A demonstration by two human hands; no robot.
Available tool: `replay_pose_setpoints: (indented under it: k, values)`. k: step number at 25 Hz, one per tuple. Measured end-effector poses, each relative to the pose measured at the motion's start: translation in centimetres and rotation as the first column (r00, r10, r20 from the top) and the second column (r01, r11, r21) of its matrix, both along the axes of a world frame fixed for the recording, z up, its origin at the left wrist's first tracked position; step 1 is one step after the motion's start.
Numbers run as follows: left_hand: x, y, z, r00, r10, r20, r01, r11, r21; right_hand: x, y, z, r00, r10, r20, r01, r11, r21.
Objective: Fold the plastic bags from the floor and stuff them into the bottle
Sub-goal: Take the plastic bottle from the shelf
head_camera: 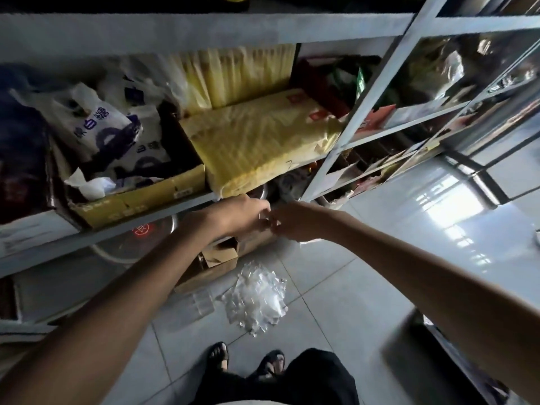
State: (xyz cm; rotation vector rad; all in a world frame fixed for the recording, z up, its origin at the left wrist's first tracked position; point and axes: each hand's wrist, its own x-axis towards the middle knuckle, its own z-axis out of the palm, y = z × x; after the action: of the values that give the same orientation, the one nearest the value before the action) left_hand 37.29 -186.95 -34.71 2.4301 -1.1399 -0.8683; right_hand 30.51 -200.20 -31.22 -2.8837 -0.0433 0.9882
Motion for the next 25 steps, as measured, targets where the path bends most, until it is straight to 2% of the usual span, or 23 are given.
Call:
replay_pose_setpoints:
  k: [4,9,11,14,15,18,21,25]
  values:
    - [1.6,-1.7,-0.9,0.995,0.093,0.018,-0.093,0.996,-0.018,2.7,-2.8,-2.3,0.996,0.072,-0.049,-0.073,0.997,-0.03]
    - [1.0,-4.2,-2.5,0.942,0.334,0.019,-0.332,0.939,-0.087,5.3,-5.3,-4.6,0.966,0.258,0.002,-0.258,0.964,0.07]
    - [-0.4,-5.7,-3.3,0.901,0.433,-0.002,-0.432,0.9,-0.054,6.0,-7.7,-6.4,0.948,0.319,0.004,-0.318,0.944,0.093]
    - [-2.3,-8.0,-5.8,0.851,0.51,0.128,-0.518,0.855,0.036,6.7,-11.6,-9.7,0.903,0.428,-0.028,-0.427,0.903,0.042]
    - [-2.8,-8.4,-6.9,0.836,0.535,0.123,-0.544,0.837,0.06,6.7,-12.5,-11.1,0.894,0.447,-0.041,-0.446,0.895,0.033]
    - [-4.1,-9.0,-11.6,0.823,0.564,0.067,-0.567,0.81,0.151,6.7,-14.6,-15.7,0.898,0.44,-0.011,-0.439,0.897,0.046]
    - [-4.7,-9.3,-18.5,0.829,0.558,-0.034,-0.547,0.822,0.156,6.3,-16.3,-21.2,0.93,0.367,-0.004,-0.366,0.928,0.078]
    - [-4.9,-9.2,-32.6,0.836,0.543,-0.074,-0.532,0.837,0.13,5.9,-16.7,-34.6,0.951,0.31,-0.005,-0.309,0.949,0.063]
